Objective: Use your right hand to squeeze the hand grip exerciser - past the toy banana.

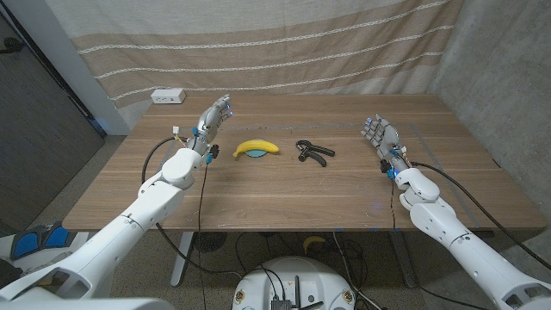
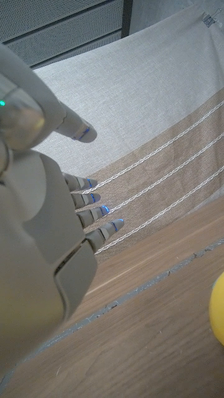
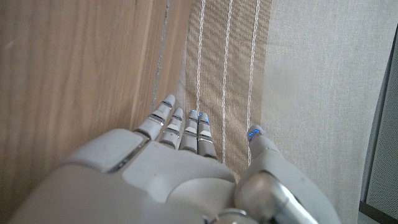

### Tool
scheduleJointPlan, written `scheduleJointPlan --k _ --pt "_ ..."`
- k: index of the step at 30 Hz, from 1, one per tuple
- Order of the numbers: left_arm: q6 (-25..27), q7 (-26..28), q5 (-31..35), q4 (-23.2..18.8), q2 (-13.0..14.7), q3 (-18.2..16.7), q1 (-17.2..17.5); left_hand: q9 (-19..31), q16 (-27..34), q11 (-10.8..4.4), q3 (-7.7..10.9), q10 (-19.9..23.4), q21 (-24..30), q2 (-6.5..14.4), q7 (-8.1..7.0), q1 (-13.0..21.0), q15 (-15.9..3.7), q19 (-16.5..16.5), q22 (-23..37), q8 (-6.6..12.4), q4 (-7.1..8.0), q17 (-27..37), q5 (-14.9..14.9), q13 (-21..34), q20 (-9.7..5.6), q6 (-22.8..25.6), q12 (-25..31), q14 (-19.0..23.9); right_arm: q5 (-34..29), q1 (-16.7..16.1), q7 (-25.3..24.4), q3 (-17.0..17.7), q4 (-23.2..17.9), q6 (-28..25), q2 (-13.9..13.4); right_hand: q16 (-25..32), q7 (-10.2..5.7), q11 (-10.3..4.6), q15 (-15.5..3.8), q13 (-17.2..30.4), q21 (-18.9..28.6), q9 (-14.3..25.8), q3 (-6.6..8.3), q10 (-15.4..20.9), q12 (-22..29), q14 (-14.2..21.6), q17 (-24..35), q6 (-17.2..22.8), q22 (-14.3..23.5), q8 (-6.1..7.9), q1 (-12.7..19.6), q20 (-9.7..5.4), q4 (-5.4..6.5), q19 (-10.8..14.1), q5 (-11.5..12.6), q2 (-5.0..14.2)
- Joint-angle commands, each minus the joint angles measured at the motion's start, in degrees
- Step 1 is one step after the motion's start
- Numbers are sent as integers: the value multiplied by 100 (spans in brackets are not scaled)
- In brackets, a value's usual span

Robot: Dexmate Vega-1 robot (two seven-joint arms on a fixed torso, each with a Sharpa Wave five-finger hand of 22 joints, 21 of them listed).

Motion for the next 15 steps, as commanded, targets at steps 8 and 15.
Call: scheduleJointPlan --k 8,15 --pt "611 46 792 -389 379 201 -355 33 -26 -28 52 343 -54 8 10 129 -15 -4 28 53 -218 38 -36 27 34 342 80 146 34 -152 90 23 -39 142 3 43 -11 9 21 21 -26 30 5 89 22 46 18 78 34 27 61 6 -57 46 48 -54" --pt "722 -15 971 -489 454 250 -458 34 -26 -38 58 343 -43 5 -3 137 -36 51 30 33 -257 39 -43 29 33 347 62 183 54 -144 171 9 -22 148 -5 42 -13 9 25 22 -32 31 12 88 12 44 20 97 34 25 74 2 -81 50 54 -54"
